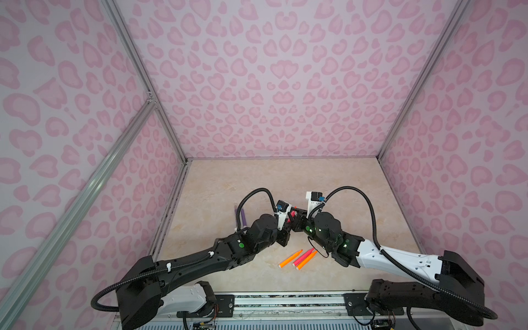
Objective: Insert the pens into the pen caps
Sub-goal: 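Bring the right gripper toward the pink highlighter tip held by the left gripper, then draw the right gripper back and lower it over the translucent pink caps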
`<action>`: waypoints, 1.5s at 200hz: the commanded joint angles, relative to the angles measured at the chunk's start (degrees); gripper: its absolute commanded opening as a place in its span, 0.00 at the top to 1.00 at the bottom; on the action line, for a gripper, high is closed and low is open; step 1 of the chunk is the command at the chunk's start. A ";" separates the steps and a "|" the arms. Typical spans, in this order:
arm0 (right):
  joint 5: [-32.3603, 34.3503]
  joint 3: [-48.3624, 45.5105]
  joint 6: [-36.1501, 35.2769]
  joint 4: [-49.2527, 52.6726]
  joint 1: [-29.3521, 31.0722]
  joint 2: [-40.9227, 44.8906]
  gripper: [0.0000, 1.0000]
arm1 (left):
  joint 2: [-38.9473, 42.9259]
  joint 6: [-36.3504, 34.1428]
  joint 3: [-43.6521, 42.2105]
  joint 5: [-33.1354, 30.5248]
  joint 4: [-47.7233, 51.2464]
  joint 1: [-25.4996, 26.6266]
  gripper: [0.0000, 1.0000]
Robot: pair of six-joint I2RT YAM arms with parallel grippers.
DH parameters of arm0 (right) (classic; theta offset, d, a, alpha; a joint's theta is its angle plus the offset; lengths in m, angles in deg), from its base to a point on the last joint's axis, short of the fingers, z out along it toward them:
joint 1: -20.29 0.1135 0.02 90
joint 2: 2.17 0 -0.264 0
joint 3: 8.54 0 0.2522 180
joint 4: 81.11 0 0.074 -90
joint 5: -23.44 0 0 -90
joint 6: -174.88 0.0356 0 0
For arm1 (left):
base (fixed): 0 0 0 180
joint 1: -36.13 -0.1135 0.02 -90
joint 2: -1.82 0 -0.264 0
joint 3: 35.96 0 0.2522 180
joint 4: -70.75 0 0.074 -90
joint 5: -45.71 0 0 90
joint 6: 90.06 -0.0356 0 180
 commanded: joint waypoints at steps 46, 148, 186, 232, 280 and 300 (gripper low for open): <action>0.13 0.54 -0.79 1.79 0.24 -0.53 0.51 | 0.37 2.49 0.60 -2.79 -2.91 -0.18 0.97; 21.49 -8.36 8.71 18.84 0.30 12.57 0.41 | 1.39 15.59 -2.22 -11.61 4.86 -9.34 0.97; 27.52 -9.54 23.72 42.40 0.26 16.88 0.44 | 0.77 14.73 -1.61 -11.44 4.99 -9.42 0.97; 18.52 -9.80 32.63 57.14 0.30 19.25 0.46 | -0.95 14.34 -0.85 -10.15 4.91 -9.34 0.97; 15.30 -7.42 29.42 63.11 0.33 18.02 0.50 | -1.64 13.90 -0.44 -9.12 5.26 -9.39 0.97; 11.63 -11.18 27.00 58.84 0.26 18.40 0.54 | -2.24 13.69 0.04 -8.51 5.24 -9.34 0.97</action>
